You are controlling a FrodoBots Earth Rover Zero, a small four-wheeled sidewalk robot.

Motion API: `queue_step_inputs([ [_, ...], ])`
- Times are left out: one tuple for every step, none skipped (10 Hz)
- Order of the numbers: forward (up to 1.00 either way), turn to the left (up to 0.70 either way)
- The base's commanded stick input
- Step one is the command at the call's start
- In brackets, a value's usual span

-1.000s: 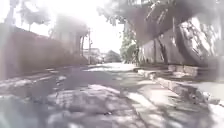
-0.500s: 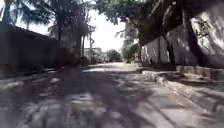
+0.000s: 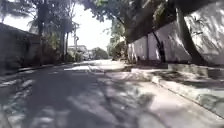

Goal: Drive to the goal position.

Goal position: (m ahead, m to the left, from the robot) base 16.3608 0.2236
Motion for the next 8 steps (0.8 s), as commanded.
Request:
queue_step_inputs([
  [1.00,-0.31],
  [1.00,-0.31],
  [1.00,-0.31],
  [1.00,-0.08],
  [1.00,0.09],
  [1.00,0.09],
  [1.00,0.09],
  [1.00,0.09],
])
